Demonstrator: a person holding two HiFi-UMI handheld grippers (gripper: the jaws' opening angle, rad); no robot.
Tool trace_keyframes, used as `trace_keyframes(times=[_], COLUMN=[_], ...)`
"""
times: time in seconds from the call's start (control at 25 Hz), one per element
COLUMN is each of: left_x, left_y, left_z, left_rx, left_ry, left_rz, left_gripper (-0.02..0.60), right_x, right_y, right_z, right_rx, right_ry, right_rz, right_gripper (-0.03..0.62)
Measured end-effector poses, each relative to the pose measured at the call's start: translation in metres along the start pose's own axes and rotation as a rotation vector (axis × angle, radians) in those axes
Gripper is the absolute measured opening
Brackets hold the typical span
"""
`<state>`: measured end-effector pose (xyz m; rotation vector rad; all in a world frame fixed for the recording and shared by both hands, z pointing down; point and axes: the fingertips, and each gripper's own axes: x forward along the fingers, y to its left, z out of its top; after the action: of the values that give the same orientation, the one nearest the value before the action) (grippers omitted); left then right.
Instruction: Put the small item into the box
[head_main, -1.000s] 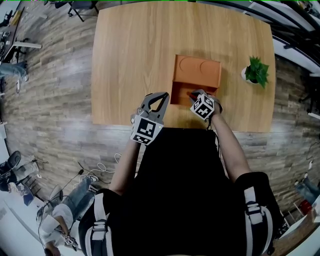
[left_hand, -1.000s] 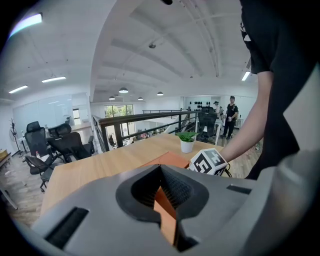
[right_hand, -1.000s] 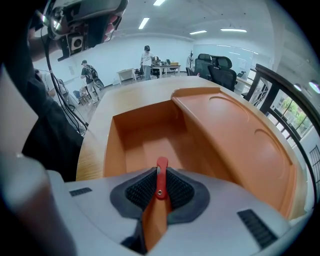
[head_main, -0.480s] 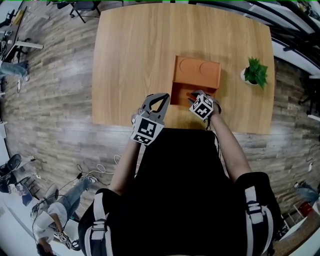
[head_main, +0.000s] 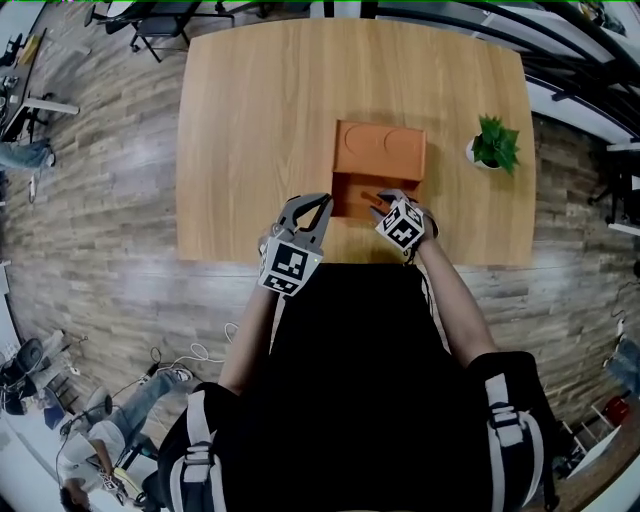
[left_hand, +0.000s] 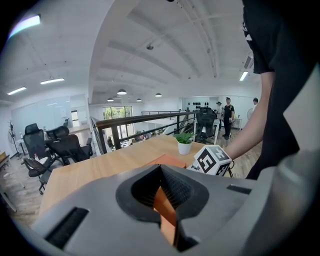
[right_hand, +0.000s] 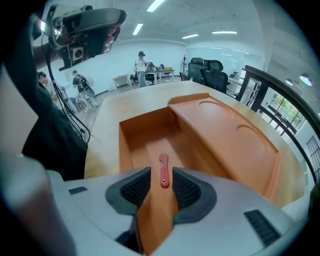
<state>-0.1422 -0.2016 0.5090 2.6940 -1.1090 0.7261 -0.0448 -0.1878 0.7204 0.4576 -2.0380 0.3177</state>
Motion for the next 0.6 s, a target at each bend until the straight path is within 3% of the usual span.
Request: trace_keyframes(times=[0.12,0.32,0.6], left_x=[0.003,0.005,0.012], left_y=[-0.002,-0.007,-0.019], left_z=[0.004,0.004,0.009], left_rx=[0.003,0.011,0.026], left_ry=[-0.001,-0.005,-0.018], left_rz=[-0.007,-0.015,-0.035], left_gripper=[0.021,0.021,0.021], right_x=[-0.012,-0.027,-0.055], right_y=[-0.001,0.002,-0.012], right_z=[-0.003,-0.009,-0.015], right_rx=[0.007,0.032,0.115], right_ry=[-0.016,-0.044,-0.111], right_rz=[-0.007,-0.023,-0.108], right_gripper=[0.136,0.051,0.031])
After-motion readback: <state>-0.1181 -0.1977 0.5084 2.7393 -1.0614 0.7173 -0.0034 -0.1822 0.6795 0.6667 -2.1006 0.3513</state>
